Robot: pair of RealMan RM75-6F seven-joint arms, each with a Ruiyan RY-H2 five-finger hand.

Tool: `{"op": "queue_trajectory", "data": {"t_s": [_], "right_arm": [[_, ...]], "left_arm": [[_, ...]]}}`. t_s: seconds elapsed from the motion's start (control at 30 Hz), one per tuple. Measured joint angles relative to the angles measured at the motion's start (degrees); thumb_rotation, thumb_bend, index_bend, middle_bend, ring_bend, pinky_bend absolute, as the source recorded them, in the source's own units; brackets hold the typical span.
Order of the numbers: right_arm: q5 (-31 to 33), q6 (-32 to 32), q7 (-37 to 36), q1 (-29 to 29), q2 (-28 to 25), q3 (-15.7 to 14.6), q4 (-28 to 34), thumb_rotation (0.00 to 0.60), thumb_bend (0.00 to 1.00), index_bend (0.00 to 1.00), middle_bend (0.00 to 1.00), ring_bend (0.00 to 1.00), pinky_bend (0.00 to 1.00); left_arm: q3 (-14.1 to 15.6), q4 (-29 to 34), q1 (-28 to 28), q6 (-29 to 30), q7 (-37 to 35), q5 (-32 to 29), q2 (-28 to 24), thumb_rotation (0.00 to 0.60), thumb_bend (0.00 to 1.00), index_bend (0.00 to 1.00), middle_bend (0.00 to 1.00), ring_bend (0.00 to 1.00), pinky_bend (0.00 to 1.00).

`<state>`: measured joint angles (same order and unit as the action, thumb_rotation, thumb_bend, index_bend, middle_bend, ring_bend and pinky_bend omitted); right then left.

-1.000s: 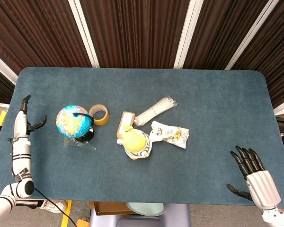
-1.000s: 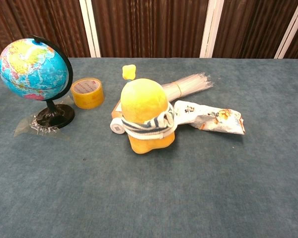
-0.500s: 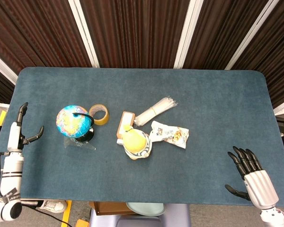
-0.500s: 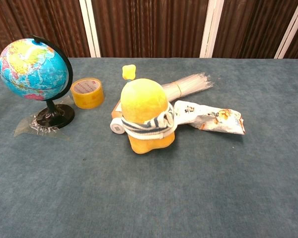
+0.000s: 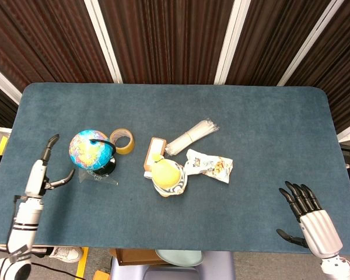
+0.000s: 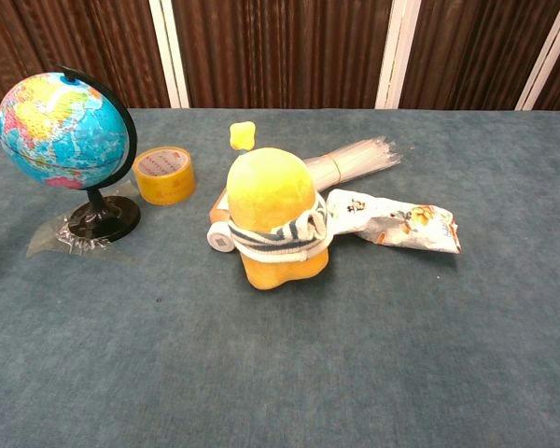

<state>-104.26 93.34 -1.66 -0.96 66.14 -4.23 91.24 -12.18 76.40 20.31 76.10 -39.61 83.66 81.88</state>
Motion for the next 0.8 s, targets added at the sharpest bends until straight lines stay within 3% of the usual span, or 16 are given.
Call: {"op": "queue_trajectory", "data": {"t_s": [0.33,0.8], "right_arm": [[0.4,-0.2,-0.1,-0.1,0.0,0.2,0.0,0.6,0.12,0.0,0.0,0.0,0.0],[0.5,-0.1,0.1,-0.1,0.0,0.2,0.0,0.6,0.12,0.0,0.0,0.0,0.0]], "left_arm": [[-1.0,-3.2,3.6,-1.6,6.8,-1.9,5.0,0.504,0.31,0.0,0.0,0.0,0.0],[-1.8,-5.9,4.5,-3.8,6.6,-5.2,6.0,0.532,0.32,0.0,0.0,0.0,0.0]]}}
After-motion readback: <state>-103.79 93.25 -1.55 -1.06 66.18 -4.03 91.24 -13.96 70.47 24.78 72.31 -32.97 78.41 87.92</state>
